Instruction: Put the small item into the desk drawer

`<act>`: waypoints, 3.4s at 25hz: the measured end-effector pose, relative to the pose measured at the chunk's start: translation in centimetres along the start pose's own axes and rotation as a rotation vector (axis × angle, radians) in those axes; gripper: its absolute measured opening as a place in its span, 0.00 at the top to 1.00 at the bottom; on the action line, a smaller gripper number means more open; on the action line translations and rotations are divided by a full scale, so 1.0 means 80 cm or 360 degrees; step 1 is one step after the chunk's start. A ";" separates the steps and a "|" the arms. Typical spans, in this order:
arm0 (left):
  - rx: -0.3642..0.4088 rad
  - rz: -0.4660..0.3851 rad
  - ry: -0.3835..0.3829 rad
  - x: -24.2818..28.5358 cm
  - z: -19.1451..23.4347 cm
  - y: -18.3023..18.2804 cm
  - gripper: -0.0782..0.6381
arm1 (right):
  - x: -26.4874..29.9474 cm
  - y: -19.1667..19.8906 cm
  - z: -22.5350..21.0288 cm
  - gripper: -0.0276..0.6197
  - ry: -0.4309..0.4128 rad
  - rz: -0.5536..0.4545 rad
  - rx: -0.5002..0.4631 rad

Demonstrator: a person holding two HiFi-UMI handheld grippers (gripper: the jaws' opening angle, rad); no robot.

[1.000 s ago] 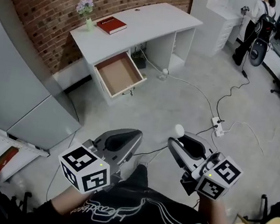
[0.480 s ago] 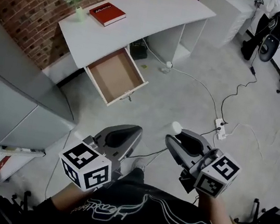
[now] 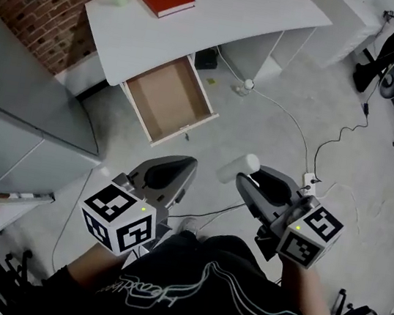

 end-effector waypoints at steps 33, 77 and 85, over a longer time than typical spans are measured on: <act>-0.0277 -0.0172 -0.0572 0.049 0.255 -0.101 0.86 | 0.330 -0.055 -0.178 0.78 -0.0387 0.0467 -0.0177; -0.0917 -0.0116 -0.0919 0.050 0.476 0.086 0.86 | 0.638 0.345 -0.357 0.78 -0.0480 0.1830 -0.0563; -0.0977 -0.0113 -0.0967 0.041 0.478 0.103 0.86 | 0.648 0.360 -0.369 0.77 -0.0467 0.1892 -0.0552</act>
Point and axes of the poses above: the fingertips, and each gripper's own axes: x forward along the fingers, z to its left, y out of its underside, the point moved 2 cm from there along -x, backward along the fingers, and after that the axes turned 4 degrees about -x, right-handed, at the moved point
